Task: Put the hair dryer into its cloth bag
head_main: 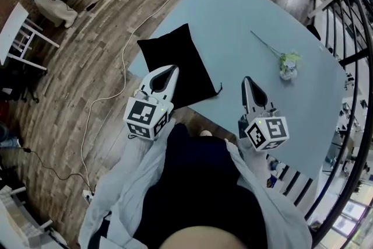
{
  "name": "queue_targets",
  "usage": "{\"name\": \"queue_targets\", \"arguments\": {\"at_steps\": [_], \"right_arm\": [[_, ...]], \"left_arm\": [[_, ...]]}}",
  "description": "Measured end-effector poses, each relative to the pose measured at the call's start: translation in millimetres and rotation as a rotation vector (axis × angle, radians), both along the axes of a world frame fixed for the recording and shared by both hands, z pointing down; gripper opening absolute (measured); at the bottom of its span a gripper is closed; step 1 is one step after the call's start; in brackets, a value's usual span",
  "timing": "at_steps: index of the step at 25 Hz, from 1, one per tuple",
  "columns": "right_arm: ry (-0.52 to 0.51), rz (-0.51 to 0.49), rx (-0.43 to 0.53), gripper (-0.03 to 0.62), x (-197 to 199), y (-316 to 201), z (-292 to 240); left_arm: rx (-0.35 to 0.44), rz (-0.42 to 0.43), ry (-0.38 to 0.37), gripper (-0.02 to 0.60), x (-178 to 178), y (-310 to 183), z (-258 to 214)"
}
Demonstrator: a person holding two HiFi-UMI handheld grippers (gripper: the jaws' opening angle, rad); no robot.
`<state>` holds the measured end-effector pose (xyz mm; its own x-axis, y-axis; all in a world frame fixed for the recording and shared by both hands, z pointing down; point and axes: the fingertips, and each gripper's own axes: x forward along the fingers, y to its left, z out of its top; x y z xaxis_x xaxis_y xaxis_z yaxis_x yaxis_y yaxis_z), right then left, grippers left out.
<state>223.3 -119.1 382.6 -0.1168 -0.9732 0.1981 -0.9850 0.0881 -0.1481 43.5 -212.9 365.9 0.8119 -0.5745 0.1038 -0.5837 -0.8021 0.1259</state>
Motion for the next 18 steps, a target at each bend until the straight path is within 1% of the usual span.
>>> {"name": "queue_targets", "arguments": {"at_steps": [6,14,18], "right_arm": [[0.009,-0.004,-0.012,0.008,1,-3,5],[0.011,-0.004,-0.028,0.008,-1,-3,11],[0.032,-0.003,-0.045,0.008,-1,-1,14]], "left_arm": [[-0.031,0.009,-0.027,0.015,2,0,11],[-0.021,0.002,-0.059,0.015,1,2,17],[-0.027,0.002,-0.072,0.015,1,5,20]]}}
